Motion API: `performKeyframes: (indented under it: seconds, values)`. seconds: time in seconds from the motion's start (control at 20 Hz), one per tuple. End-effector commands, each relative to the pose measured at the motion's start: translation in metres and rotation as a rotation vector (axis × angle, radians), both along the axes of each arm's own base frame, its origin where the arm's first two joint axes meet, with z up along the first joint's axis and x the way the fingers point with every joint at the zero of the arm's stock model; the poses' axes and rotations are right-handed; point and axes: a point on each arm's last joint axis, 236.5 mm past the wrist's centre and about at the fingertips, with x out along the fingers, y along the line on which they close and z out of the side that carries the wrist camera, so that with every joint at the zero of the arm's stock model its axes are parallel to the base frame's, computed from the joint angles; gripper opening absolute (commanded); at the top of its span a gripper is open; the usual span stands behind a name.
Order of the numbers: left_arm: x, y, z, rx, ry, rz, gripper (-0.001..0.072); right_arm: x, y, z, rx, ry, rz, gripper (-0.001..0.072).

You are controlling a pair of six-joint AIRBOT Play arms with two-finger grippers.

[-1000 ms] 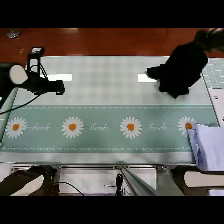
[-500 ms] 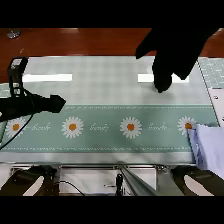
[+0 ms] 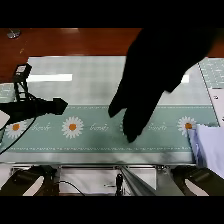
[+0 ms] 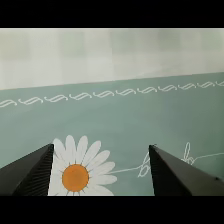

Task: Fold the shirts.

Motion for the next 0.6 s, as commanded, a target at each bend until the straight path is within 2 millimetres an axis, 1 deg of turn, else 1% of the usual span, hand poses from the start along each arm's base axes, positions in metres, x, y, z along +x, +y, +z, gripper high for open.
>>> performKeyframes:
  seconds: [0.0, 0.05, 0.1, 0.15, 0.2, 0.25, 0.3, 0.35, 0.4, 0.45, 0.5, 0.55]
  values:
    - [0.003, -0.001, -0.002, -0.009, -0.001, 0.006, 0.0701, -0.006, 0.061, -0.126, 0.003, 0.275, 0.08, 0.0018]
    - [0.004, -0.001, -0.001, -0.01, -0.006, 0.007, 0.0701, -0.006, 0.081, -0.167, 0.031, 0.367, 0.079, 0.0018]
    - [0.008, -0.001, 0.002, -0.014, -0.026, 0.011, 0.0701, -0.014, 0.104, -0.197, 0.064, 0.436, 0.107, 0.0017]
    - [0.014, -0.002, 0.006, -0.021, -0.055, 0.018, 0.0701, -0.025, 0.127, -0.229, 0.051, 0.479, 0.155, 0.0017]
    - [0.019, -0.002, 0.011, -0.027, -0.083, 0.024, 0.0701, -0.032, 0.14, -0.257, 0.02, 0.532, 0.171, 0.0018]
    - [0.022, -0.002, 0.013, -0.039, -0.094, 0.039, 0.0701, -0.039, 0.152, -0.281, 0.009, 0.614, 0.167, 0.0044]
    - [0.023, -0.002, 0.013, -0.042, -0.095, 0.042, 0.0701, -0.045, 0.161, -0.297, 0.017, 0.684, 0.168, 0.0295]
    - [0.023, -0.002, 0.012, -0.041, -0.091, 0.041, 0.0702, -0.052, 0.168, -0.308, 0.021, 0.735, 0.193, 0.0634]
    - [0.022, -0.002, 0.01, -0.038, -0.081, 0.04, 0.0702, -0.056, 0.168, -0.31, 0.002, 0.753, 0.227, 0.0614]
    - [0.018, -0.002, 0.005, -0.033, -0.056, 0.035, 0.0701, -0.054, 0.157, -0.304, -0.028, 0.755, 0.246, 0.0614]
    - [0.011, -0.005, 0.0, -0.043, -0.014, 0.028, 0.0701, -0.045, 0.137, -0.295, -0.073, 0.742, 0.244, 0.0614]
    - [-0.002, -0.011, -0.009, -0.062, 0.058, 0.014, 0.0701, -0.027, 0.103, -0.283, -0.131, 0.7, 0.202, 0.0614]
